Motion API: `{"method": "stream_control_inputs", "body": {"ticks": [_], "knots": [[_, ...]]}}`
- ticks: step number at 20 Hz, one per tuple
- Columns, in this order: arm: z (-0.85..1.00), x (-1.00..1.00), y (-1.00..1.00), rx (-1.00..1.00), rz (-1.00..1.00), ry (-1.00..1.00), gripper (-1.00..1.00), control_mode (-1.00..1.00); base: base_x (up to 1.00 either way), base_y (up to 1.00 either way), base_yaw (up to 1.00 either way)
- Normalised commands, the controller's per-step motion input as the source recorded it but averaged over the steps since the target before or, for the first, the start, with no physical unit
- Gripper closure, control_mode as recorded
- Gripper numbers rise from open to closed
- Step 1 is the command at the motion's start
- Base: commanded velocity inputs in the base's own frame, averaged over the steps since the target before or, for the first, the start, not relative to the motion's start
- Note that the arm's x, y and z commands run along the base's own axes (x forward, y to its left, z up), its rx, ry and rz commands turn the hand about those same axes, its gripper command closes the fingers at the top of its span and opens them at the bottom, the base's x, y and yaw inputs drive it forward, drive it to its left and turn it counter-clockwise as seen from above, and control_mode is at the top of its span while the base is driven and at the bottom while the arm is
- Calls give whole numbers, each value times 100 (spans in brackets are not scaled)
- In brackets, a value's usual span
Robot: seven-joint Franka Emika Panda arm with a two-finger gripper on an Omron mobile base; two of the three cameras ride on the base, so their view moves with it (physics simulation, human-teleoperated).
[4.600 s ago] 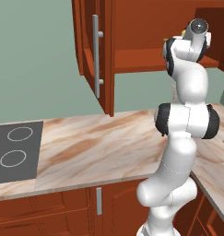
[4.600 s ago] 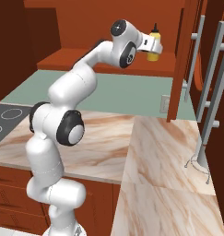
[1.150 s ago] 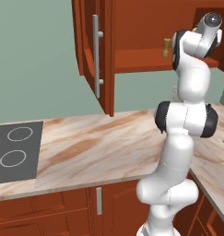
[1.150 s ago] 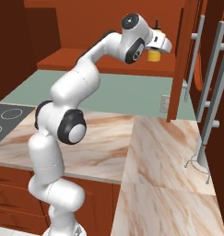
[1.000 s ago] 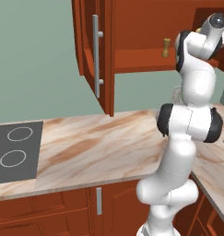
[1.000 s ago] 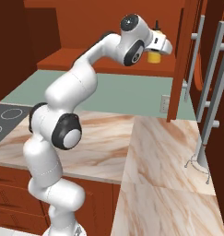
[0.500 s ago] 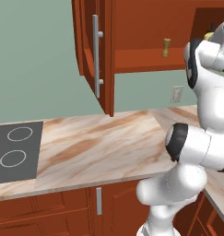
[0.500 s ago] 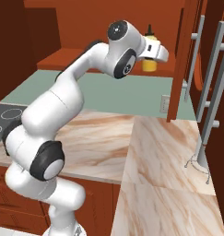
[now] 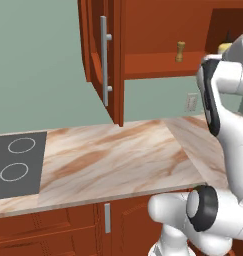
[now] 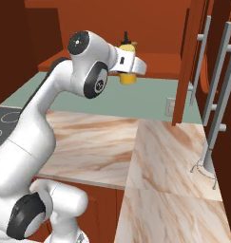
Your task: Take 2 condiments from the cabinet and move them on the counter near the stove.Make sure the condiments are lined up with each other, next to each other.
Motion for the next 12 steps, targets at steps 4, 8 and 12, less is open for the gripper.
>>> {"method": "stream_control_inputs", "body": {"ticks": [4,8,12], "knots": [[0,-100,79,5,0,-6,100,-100,0,0,0],[0,-93,73,11,3,-4,100,-100,0,0,0],[0,-82,56,16,9,0,100,-100,0,0,0]]}}
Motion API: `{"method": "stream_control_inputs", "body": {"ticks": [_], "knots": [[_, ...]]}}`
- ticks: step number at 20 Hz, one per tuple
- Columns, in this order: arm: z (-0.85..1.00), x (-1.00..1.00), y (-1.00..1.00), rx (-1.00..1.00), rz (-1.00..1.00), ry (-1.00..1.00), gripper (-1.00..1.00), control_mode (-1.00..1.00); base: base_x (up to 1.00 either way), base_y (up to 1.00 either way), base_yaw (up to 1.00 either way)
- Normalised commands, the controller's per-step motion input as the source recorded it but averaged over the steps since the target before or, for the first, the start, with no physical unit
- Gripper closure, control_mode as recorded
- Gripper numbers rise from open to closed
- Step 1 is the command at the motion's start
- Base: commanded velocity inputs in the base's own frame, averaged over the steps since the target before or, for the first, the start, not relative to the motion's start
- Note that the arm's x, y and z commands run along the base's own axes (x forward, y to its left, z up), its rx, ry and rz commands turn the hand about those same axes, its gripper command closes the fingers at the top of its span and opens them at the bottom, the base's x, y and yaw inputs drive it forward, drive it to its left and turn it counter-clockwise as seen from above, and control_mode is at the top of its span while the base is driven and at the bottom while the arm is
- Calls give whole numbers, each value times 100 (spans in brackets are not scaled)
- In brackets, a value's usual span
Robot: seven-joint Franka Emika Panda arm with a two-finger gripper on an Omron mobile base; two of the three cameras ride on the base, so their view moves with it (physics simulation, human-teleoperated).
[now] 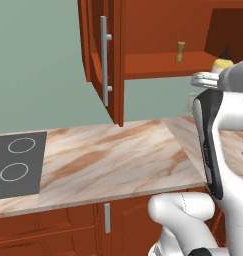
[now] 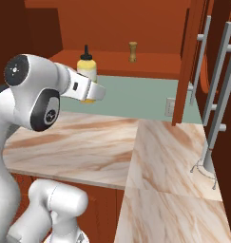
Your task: Take 2 condiments from the cabinet and move them on the counter near the stove.Make sure the condiments are lined up with each other, next to each other.
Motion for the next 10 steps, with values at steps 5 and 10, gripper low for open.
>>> {"method": "stream_control_inputs", "body": {"ticks": [5,10], "knots": [[0,-79,42,13,10,0,100,-100,0,0,0],[0,-57,20,7,7,-2,100,-100,0,0,0]]}}
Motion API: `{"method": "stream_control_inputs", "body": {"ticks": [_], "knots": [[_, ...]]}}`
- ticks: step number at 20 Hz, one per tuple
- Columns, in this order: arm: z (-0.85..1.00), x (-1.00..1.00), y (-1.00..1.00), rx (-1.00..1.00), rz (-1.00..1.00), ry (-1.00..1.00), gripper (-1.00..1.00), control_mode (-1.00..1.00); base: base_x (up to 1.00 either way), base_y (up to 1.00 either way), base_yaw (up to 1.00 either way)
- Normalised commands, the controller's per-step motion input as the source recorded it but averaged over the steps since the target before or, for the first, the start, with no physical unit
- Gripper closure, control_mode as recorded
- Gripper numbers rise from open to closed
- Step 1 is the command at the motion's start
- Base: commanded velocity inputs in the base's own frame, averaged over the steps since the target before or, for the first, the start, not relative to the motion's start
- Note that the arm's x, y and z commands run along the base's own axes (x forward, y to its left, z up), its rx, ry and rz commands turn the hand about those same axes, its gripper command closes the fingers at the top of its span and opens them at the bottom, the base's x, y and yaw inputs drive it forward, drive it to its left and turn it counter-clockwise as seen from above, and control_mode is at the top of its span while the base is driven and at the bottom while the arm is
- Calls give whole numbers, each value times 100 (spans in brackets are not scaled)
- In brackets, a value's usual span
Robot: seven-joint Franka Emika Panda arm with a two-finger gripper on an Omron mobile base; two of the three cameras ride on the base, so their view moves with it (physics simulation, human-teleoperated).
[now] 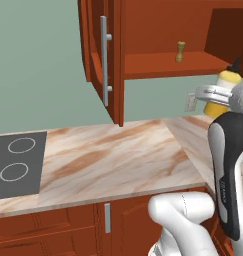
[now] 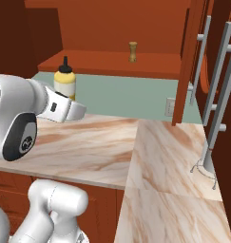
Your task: Take 2 condiments from the cabinet and move them on the counter near the stove.Make sure the condiments are lined up with each other, next to each other.
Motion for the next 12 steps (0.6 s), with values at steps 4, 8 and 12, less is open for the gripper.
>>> {"method": "stream_control_inputs", "body": {"ticks": [4,8,12], "knots": [[-1,-21,20,0,7,0,100,-100,0,0,0],[-9,-2,9,-10,2,0,100,-100,0,0,0],[-18,-11,6,-8,0,0,100,-100,0,0,0]]}}
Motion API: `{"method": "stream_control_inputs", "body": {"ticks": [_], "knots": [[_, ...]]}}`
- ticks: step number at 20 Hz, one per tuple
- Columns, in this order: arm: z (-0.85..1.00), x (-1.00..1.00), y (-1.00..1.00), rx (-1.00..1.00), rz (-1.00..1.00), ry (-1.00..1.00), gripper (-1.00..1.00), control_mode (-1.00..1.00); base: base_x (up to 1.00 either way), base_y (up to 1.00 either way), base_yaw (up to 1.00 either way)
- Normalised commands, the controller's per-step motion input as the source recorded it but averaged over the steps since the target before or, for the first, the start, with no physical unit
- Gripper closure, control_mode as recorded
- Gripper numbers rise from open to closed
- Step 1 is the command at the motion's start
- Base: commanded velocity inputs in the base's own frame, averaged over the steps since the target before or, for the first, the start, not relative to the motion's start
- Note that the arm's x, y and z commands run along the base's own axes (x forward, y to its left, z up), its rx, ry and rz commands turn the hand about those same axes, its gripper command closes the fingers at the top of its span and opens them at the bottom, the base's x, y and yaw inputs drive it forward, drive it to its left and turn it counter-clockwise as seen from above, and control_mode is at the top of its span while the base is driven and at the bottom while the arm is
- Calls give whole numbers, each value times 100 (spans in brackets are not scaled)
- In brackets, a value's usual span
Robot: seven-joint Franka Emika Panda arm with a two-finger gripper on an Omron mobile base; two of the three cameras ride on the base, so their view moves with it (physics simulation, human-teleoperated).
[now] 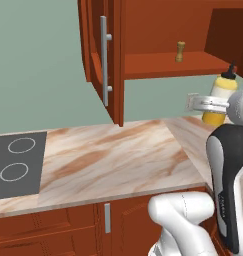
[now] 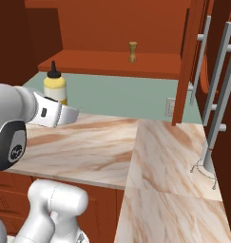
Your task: Take 2 condiments from the cabinet and move them on the counter near the stove.Make sure the condiments are lined up with each other, next to each other.
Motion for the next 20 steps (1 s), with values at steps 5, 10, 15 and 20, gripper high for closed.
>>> {"method": "stream_control_inputs", "body": {"ticks": [5,10,15,20], "knots": [[-24,-15,9,-8,0,0,100,-100,0,0,0],[-11,-11,8,0,0,1,100,-100,0,0,0],[-12,-5,17,0,1,3,100,-100,0,0,0],[-14,0,17,0,7,9,100,-100,0,0,0]]}}
